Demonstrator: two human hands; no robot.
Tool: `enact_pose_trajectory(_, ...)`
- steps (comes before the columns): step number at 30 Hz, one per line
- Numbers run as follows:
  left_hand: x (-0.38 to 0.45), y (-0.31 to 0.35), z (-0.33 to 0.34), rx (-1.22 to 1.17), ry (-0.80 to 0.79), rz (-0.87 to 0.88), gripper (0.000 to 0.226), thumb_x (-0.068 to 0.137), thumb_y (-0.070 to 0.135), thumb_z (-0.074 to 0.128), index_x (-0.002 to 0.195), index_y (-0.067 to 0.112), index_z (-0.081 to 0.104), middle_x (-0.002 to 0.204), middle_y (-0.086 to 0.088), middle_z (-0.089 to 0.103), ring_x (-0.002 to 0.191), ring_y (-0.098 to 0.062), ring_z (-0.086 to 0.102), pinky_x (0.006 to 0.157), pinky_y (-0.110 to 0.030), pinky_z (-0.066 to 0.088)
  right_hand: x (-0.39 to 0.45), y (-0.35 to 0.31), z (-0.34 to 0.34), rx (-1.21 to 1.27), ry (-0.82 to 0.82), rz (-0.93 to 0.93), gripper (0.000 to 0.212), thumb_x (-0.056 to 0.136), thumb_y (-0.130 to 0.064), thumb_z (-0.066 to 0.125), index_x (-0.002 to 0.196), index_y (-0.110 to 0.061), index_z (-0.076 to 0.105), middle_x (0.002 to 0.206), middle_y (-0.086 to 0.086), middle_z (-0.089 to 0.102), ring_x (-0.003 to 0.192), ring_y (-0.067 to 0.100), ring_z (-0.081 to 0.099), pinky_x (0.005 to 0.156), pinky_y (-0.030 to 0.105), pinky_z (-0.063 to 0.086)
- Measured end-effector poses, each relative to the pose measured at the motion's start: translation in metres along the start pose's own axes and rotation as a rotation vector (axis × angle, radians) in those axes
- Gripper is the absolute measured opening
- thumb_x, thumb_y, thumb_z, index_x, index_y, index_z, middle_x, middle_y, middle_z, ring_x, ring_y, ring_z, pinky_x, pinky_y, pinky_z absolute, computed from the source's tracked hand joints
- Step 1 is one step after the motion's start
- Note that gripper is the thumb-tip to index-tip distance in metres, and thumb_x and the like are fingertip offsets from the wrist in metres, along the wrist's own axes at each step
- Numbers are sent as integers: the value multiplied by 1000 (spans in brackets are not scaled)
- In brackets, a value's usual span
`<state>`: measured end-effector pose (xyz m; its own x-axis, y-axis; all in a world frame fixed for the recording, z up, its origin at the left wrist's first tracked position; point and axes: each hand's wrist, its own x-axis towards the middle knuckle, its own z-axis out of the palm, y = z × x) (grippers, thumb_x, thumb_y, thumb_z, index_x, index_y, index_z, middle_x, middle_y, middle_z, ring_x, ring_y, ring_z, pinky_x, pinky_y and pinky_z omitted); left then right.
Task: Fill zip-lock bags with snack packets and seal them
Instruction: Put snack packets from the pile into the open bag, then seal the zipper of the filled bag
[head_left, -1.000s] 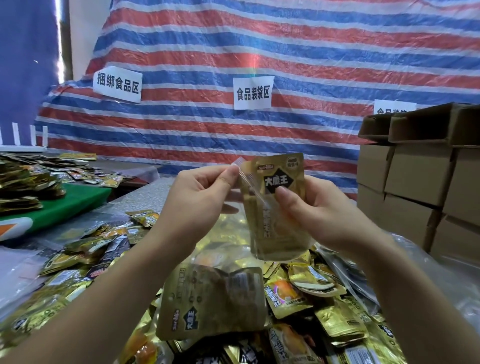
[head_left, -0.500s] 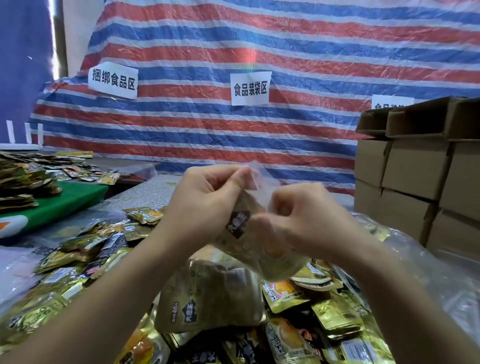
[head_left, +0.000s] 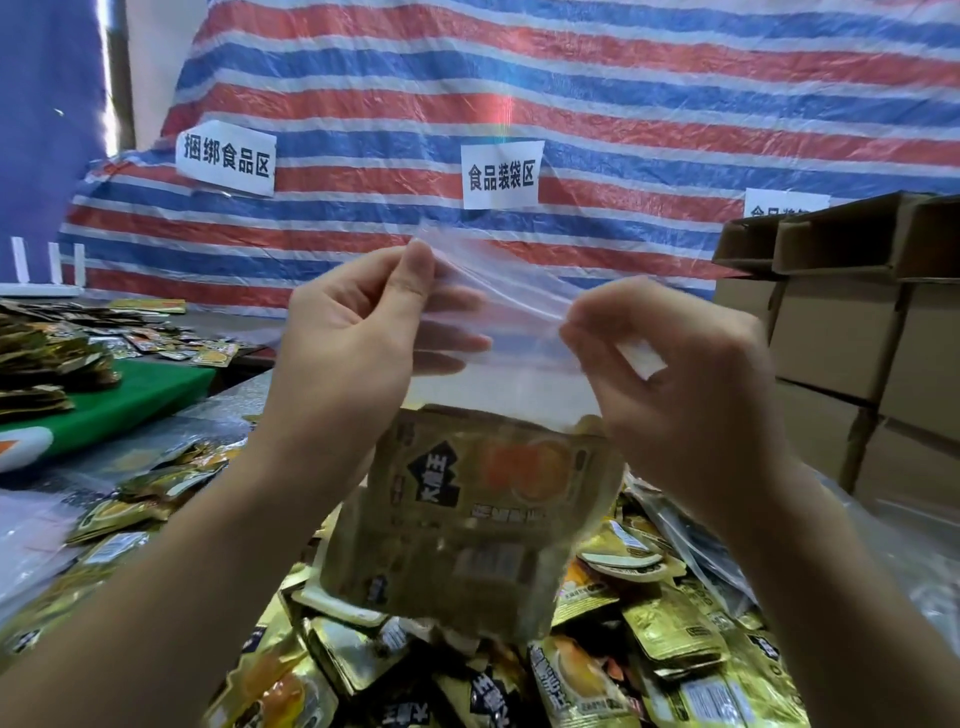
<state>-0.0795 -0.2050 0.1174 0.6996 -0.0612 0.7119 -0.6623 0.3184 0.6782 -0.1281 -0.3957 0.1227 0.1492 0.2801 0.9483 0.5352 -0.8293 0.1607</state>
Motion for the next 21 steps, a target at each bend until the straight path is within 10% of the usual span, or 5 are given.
enact_pose_trajectory(5, -2, -3, 4, -16, 20, -64, 29, 102, 28, 45, 86, 16, 65, 80, -2, 76, 60, -19, 71, 52, -24, 55, 0, -1, 4, -55, 45, 27, 12, 84, -5, 77, 92, 0, 70, 100, 11, 65, 91, 12, 58, 82, 16, 48)
enact_pose_trajectory(10, -5, -10, 9, 39, -50, -91, 28, 104, 25, 44, 91, 11, 64, 82, -3, 76, 61, -21, 72, 51, -22, 54, 1, -9, 1, -36, -127, 375, 43, 91, -32, 57, 131, -16, 54, 109, -12, 58, 105, 15, 59, 93, 57, 50)
enact_pose_trajectory(15, -11, -4, 13, 118, -114, 30, 27, 103, 24, 43, 93, 9, 63, 81, -3, 75, 63, -21, 72, 54, -24, 56, 6, -23, -1, 38, -192, 334, 31, 94, -38, 52, 116, -19, 63, 91, -13, 62, 86, 1, 58, 69, 9, 44)
enact_pose_trajectory(21, -19, 8, 18, 154, -84, 171, 22, 101, 23, 48, 91, 10, 62, 75, -3, 71, 58, -20, 70, 53, -30, 57, 12, -29, -15, 187, -175, 372, 10, 95, -20, 64, 85, -21, 66, 75, -14, 65, 80, 1, 62, 68, 10, 46)
